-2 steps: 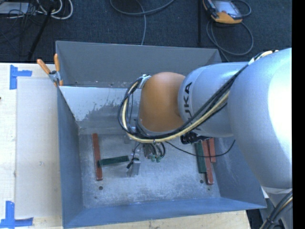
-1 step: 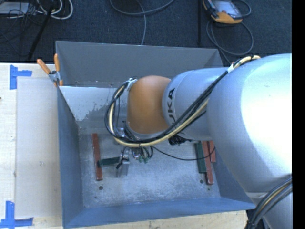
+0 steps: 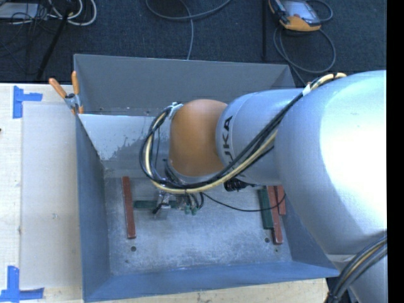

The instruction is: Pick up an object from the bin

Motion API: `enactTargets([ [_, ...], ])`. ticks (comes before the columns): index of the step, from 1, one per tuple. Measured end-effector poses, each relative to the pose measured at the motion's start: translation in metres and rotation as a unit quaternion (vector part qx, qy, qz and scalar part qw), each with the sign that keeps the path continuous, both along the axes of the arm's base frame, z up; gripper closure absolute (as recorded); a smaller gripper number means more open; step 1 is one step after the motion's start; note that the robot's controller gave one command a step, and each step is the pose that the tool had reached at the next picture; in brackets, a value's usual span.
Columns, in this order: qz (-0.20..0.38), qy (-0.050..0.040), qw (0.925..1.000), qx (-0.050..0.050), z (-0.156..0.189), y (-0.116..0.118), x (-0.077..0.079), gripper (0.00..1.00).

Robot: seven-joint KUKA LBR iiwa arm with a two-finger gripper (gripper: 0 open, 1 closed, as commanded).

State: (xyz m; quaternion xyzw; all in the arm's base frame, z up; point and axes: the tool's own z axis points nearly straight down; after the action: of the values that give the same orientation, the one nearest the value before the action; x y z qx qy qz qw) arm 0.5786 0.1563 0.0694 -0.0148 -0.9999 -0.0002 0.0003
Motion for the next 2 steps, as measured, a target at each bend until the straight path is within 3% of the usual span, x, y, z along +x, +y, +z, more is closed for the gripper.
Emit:
enactTargets([
  [1, 0.000, -0.0050, 1.0000, 0.001, 0.1500, 0.0017, 0.0115, 1.00],
  [2, 0.000, -0.0009, 1.0000, 0.000, 0.1449, 0.0013, 0.0098, 0.00],
])
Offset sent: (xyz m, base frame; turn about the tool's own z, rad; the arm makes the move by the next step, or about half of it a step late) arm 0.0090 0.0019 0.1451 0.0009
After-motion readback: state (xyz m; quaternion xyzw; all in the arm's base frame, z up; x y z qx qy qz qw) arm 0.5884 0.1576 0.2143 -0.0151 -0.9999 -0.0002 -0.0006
